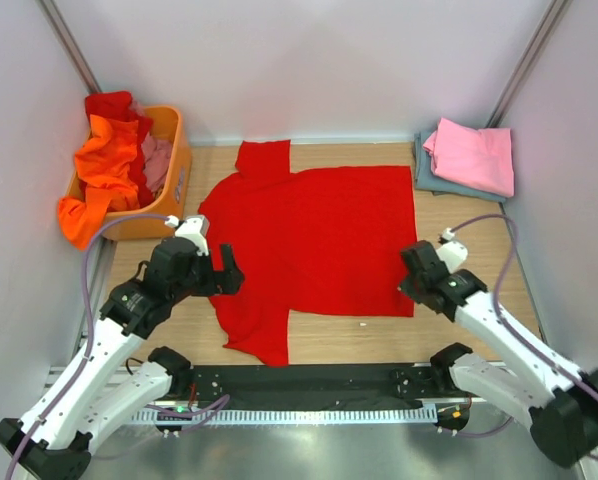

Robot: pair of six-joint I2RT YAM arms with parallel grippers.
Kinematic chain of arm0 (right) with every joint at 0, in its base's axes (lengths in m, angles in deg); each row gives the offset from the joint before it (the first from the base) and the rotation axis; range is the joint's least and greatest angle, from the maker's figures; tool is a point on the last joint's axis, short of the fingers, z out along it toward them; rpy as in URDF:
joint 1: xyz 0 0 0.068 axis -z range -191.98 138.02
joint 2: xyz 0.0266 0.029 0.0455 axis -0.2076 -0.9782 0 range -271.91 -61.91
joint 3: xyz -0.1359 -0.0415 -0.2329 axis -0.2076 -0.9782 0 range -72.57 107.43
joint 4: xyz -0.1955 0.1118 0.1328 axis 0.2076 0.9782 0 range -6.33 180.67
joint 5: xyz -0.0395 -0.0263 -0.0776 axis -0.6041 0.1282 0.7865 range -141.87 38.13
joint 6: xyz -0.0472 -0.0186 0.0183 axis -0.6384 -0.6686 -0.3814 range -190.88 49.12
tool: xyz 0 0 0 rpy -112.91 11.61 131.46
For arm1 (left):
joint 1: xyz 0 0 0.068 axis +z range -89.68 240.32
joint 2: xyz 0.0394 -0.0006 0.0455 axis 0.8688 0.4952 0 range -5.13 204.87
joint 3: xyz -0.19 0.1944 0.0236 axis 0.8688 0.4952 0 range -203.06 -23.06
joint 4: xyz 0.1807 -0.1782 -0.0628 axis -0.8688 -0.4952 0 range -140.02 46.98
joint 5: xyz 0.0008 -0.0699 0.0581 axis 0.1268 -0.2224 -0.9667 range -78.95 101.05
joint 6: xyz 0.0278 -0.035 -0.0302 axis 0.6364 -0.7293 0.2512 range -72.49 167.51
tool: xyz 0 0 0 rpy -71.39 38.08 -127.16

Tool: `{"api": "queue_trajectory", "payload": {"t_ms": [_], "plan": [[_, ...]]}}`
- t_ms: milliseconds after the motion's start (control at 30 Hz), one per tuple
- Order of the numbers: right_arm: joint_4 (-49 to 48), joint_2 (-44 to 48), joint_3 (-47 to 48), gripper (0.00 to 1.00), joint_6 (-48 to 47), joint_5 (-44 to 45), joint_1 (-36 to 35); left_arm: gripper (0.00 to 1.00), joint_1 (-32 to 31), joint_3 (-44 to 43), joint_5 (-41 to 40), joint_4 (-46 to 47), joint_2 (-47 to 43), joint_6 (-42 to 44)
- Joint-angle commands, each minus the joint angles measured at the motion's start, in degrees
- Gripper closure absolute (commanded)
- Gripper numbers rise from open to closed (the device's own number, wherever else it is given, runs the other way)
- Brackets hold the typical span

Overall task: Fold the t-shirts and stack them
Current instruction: Flatten the tshirt out

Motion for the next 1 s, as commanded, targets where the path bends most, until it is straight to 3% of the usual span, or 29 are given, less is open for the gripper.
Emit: {"api": "queue_trajectory", "payload": {"t_ms": [0,133,300,467,667,767,867,900,967], "plan": [[-12.93,-7.32,-3.02,0.96,-2.38,-9.36,-2.54,0.0,-0.24,0.05,0.21,1.78,-0.27,0.8],[-17.16,-14.09,-2.68,0.99,-4.13,-10.86,-2.9,0.0,-0.24,0.13,0.03,1.78,-0.63,0.71],[-13.13,-20.78,-0.65,0.99,-3.96,-7.18,-2.9,0.0,-0.24,0.05,-0.23,1.69,-0.45,0.71],[-6.36,-14.82,-3.9,0.99,0.87,-1.02,-0.54,0.0,-0.24,0.05,-0.06,1.77,-0.45,0.71],[2.43,-5.17,-4.96,0.98,3.77,2.59,9.22,0.0,-0.24,0.13,0.56,1.86,0.16,0.98],[7.87,0.98,-3.12,0.87,8.68,6.71,12.13,0.0,-0.32,0.05,0.38,1.86,-0.01,0.89],[8.76,6.0,-0.48,0.66,10.63,8.91,12.39,0.0,-0.33,0.14,0.3,1.86,-0.01,0.89],[9.28,8.54,0.48,0.47,10.8,10.04,12.31,0.0,-0.33,0.14,0.21,1.86,0.07,0.89],[8.33,10.76,3.03,0.4,7.93,11.37,12.31,0.0,-0.33,0.05,0.21,1.78,0.16,0.8]]}}
